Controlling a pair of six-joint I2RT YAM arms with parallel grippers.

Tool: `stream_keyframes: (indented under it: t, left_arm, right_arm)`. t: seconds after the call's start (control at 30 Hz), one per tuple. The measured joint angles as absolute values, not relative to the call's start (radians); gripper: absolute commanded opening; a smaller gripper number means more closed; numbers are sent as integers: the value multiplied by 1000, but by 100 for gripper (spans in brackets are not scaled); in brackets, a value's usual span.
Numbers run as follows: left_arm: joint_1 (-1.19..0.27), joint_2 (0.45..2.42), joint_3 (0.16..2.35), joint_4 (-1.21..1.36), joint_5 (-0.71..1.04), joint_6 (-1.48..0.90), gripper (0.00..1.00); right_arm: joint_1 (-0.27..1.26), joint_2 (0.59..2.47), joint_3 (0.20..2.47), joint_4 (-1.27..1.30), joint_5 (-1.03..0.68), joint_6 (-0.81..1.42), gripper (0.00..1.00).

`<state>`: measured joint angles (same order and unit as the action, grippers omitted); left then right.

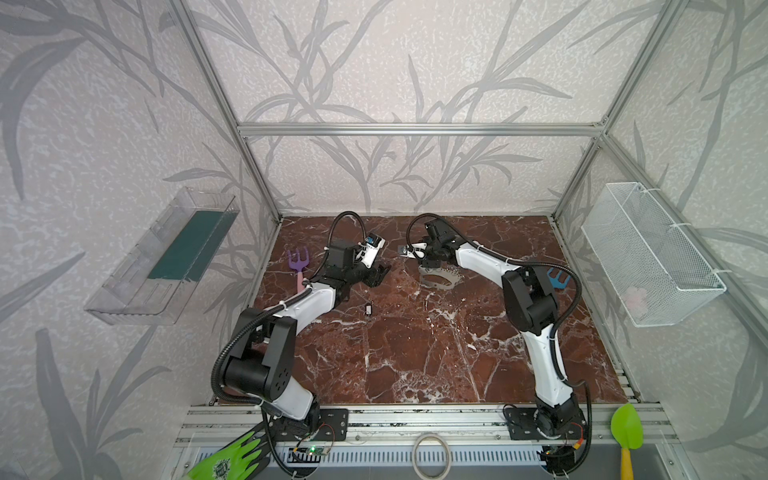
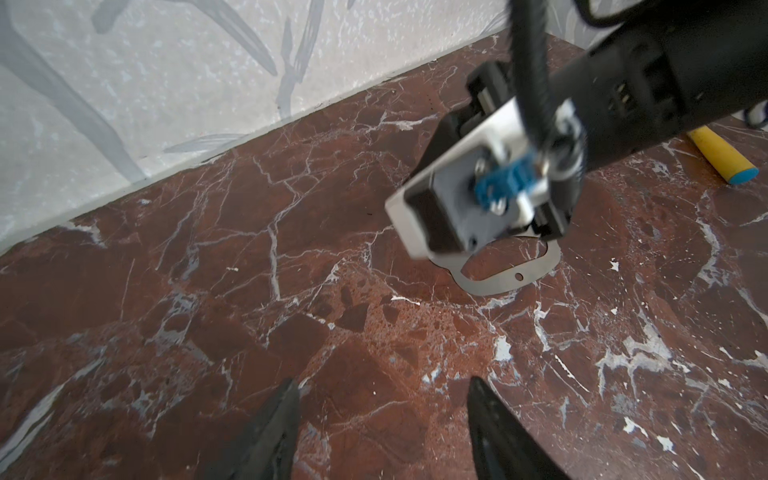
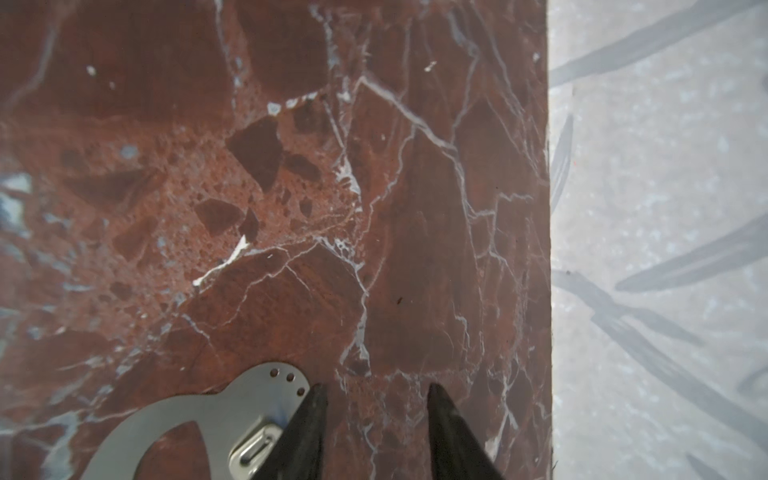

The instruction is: Put the keys on the keyring

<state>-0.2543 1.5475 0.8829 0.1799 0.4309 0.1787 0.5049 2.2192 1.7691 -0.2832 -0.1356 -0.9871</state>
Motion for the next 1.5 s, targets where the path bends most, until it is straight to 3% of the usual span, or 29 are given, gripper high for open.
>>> stream_keyframes:
  t: [0.33,0.57,1.2,1.5]
  left_arm:
    - [-255,1517,879,54,411,162,66]
    - [-265,1545,881,54,436,185,65]
    - [-297,1591,927,47,443,233,64]
    - [-313,1628,959,30,443,238,64]
  right_arm:
    - [344,1900,1561,-369,-239,-450,49]
    - [262,1896,1401,-481,-234,-253,43]
    - [255,2053,1435,-509,-263,-180,26]
    - [255,2094,1497,-521,-272,-200,7]
